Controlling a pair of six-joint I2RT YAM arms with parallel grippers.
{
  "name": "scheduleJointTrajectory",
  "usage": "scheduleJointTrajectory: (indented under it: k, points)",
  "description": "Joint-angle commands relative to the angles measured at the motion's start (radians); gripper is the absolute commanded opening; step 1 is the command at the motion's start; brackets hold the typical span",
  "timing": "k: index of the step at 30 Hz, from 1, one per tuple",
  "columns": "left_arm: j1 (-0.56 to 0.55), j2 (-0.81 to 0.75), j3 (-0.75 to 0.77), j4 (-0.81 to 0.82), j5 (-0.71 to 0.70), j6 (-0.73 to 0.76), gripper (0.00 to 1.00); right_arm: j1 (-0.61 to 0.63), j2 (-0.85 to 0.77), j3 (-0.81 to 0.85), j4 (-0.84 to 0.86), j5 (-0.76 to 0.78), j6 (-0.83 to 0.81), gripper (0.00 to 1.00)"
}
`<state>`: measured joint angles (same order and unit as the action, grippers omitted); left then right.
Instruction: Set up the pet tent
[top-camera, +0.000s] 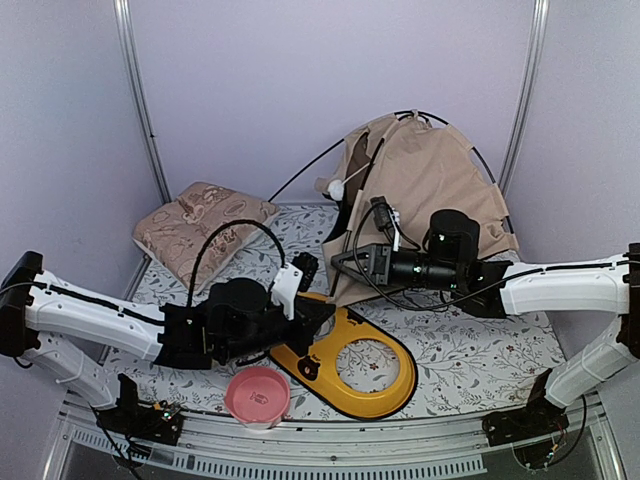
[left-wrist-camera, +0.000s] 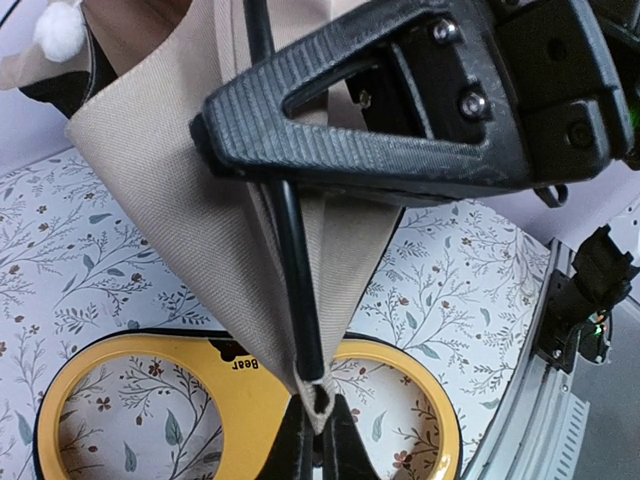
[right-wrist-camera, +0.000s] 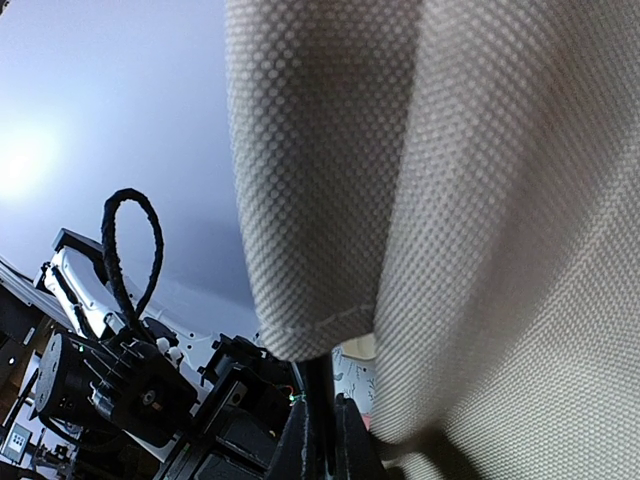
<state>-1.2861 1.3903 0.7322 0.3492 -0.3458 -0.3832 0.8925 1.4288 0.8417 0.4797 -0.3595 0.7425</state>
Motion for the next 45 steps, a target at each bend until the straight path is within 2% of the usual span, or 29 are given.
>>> scheduleJointTrajectory:
  k: [1,21,32,45]
  points:
    - [-0.007,0.013,0.017,-0.082,0.056,0.021,0.0,-0.03,0.006,0.021,0.017,0.083,0.016,0.0]
    - [0.015,0.018,0.025,-0.089,0.076,0.031,0.0,-0.016,0.029,0.025,0.02,0.067,0.015,0.0]
    - [-0.018,0.035,-0.023,-0.067,0.082,0.033,0.0,-0.016,0.0,0.016,0.03,0.156,0.018,0.0]
    - [-0.047,0.05,-0.038,-0.063,0.067,0.023,0.0,-0.019,-0.007,0.031,0.03,0.189,0.012,0.0]
